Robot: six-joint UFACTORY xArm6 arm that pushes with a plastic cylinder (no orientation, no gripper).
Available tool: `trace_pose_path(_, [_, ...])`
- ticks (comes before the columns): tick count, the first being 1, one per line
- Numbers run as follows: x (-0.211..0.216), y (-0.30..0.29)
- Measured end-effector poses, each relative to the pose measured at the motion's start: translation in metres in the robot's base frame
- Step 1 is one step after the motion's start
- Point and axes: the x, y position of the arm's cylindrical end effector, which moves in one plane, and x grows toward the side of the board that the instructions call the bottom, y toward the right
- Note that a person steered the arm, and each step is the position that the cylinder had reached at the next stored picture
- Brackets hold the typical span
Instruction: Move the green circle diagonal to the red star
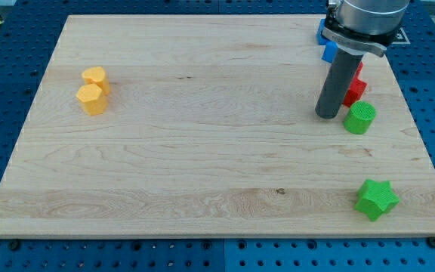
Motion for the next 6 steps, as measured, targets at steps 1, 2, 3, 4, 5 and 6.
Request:
trace_pose_path(1, [-0.006, 0.002])
trace_pose_path(2, [-0.006, 0.003])
trace_pose_path(3, [-0.006, 0.014])
trace_pose_path(4, [-0.006, 0.026])
trace_pose_path(5, [-0.006, 0.031])
trace_pose_path(6, [-0.002, 0.038])
